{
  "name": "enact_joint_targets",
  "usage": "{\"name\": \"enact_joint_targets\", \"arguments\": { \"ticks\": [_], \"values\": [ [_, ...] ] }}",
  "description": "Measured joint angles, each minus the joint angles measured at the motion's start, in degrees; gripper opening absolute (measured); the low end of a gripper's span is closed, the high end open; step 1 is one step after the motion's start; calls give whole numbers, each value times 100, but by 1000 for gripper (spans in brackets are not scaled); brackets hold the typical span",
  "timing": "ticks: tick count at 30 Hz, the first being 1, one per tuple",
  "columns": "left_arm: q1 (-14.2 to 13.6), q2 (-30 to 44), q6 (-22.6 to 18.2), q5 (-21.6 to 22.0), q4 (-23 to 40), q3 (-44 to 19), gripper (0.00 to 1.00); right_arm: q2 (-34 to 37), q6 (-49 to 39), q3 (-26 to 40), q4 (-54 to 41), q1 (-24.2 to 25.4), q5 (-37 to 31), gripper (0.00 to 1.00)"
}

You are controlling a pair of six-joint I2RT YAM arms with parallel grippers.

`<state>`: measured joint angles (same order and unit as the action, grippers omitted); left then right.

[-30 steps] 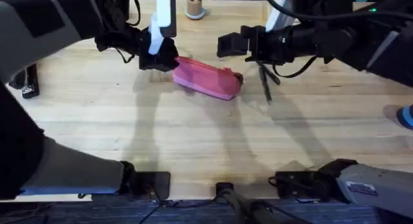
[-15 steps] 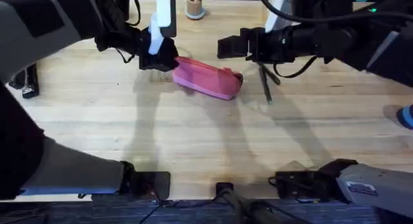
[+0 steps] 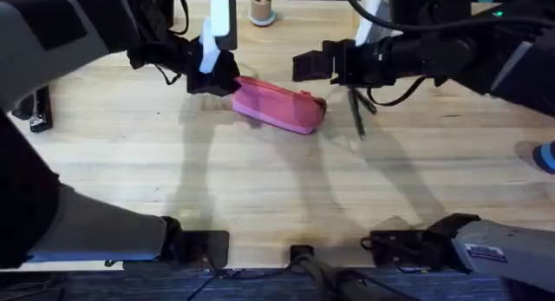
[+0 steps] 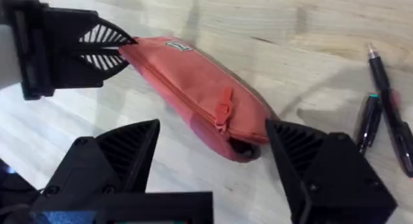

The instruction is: Unzip the bag, pick up the pens from the table one at a time and place them inside, then zip the bag closed.

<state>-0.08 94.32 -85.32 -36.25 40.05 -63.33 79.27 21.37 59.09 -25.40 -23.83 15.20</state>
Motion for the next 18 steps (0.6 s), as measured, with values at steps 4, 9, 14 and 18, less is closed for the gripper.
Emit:
{"name": "enact_joint_targets", "arguments": {
  "ticks": [4,9,14,18],
  "values": [
    [0,0,0,2,0,0,43,106,0,0,8,0,0,997],
    [0,0,0,2,-1,0,43,295,0,0,42,0,0,997],
    [0,0,0,2,0,0,43,474,0,0,139,0,0,997],
    [0,0,0,2,0,0,43,653,0,0,139,0,0,997]
  ]
}}
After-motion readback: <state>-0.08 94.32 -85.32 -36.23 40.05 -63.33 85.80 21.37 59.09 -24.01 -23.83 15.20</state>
